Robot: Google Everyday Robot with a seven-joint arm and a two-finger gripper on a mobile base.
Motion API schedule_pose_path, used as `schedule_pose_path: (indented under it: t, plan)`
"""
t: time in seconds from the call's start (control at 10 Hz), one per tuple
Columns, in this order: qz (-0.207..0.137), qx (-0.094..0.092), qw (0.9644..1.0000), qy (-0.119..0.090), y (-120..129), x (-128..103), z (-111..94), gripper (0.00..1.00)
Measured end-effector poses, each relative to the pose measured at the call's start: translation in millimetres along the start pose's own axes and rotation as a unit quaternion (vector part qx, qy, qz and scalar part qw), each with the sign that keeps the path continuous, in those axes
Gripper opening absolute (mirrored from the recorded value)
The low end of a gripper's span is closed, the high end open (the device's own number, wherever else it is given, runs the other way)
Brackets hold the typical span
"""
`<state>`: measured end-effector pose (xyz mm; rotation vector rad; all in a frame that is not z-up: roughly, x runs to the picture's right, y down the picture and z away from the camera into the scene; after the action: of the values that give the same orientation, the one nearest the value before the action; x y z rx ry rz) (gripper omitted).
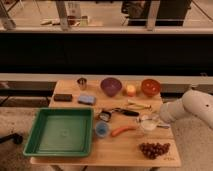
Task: Place fork in paper cup
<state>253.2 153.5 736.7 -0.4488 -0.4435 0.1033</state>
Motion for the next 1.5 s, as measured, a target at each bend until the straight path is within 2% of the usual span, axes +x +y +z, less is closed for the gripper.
schedule_pose_path:
  t: [1.4,1.5]
  plan:
    - [0.012,-0.001,0.9999,0.007,3.4,13.3,0.3,0.00]
    - [0.012,-0.002,0.9999,0.009,3.5,13.4,-0.2,0.02]
